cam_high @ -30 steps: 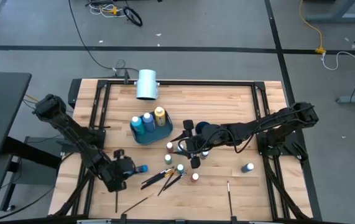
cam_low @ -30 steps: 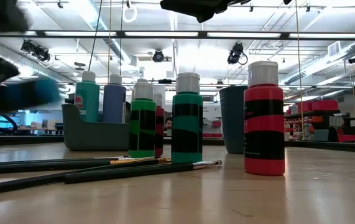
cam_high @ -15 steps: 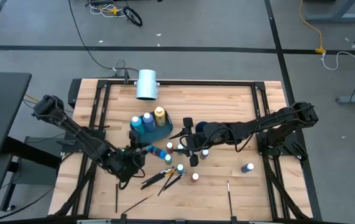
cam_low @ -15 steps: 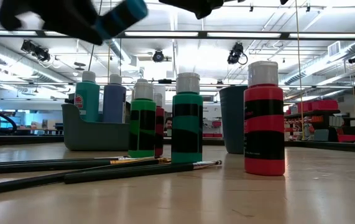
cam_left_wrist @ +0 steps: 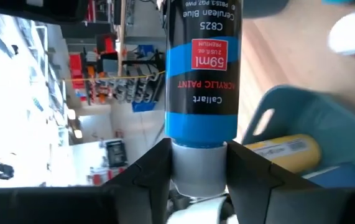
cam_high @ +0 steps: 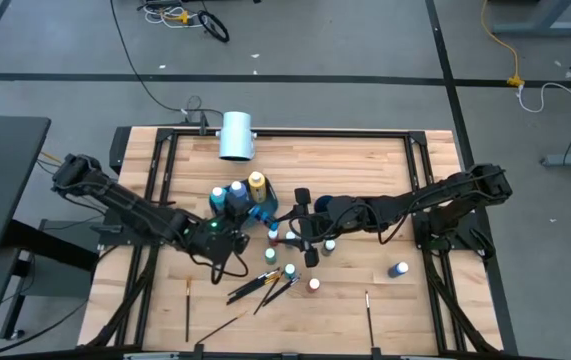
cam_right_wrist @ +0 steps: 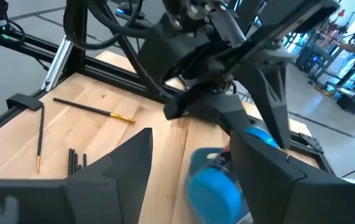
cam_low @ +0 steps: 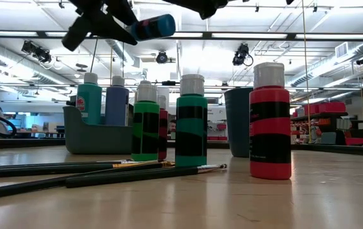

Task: Pick & Place Paint Supplies
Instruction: Put the small blue paint bottle into the blue bin

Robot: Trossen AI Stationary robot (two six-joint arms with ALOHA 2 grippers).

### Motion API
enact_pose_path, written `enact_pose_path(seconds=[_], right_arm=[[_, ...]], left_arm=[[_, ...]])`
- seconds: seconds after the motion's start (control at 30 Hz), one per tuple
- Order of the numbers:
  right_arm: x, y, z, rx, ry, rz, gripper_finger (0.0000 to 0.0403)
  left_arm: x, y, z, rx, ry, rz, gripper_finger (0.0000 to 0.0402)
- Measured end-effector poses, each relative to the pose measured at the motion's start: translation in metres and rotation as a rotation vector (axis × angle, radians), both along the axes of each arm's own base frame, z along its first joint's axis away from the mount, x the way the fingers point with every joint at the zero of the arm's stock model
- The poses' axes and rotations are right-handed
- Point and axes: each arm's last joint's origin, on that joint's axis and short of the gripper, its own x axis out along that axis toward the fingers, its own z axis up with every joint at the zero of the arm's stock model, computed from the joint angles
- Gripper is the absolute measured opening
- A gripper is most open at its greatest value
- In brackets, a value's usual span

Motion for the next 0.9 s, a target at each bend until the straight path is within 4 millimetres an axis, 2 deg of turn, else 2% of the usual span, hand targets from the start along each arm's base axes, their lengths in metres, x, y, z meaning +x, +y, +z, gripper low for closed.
enact_pose_path(seconds=[0.1, 0.2, 0.27, 0.33, 0.53, 0.63, 0.77, 0.9], right_arm=[[0.0, -0.001, 0.001, -0.025, -0.013, -0.042, 0.022], [0.0, -0.006, 0.001, -0.038, -0.017, -0.193, 0.022], [0.0, -0.012, 0.001, -0.013, -0.023, -0.311, 0.022], [0.001, -0.019, 0.0, 0.058, -0.018, -0.353, 0.022], [0.004, -0.038, -0.005, 0.39, 0.081, -0.145, 0.0221], [0.004, -0.047, -0.005, 0.526, 0.091, -0.149, 0.0224], [0.005, -0.06, -0.006, 0.619, 0.108, -0.16, 0.0226], [0.007, -0.071, -0.012, 0.717, 0.155, -0.116, 0.0221]], left_arm=[[0.003, 0.004, 0.001, 0.021, 0.022, -0.014, 0.0129], [0.005, 0.006, 0.0, 0.018, 0.067, -0.062, 0.0137], [0.006, 0.007, 0.0, 0.025, 0.079, -0.075, 0.0145], [0.007, 0.008, 0.002, 0.037, 0.082, -0.089, 0.0148], [0.015, 0.01, 0.01, 0.104, 0.059, -0.129, 0.0128], [0.017, 0.01, 0.013, 0.129, 0.054, -0.146, 0.0131], [0.018, 0.012, 0.014, 0.176, 0.094, -0.188, 0.0149], [0.023, 0.017, 0.015, 0.2, 0.107, -0.209, 0.0141]])
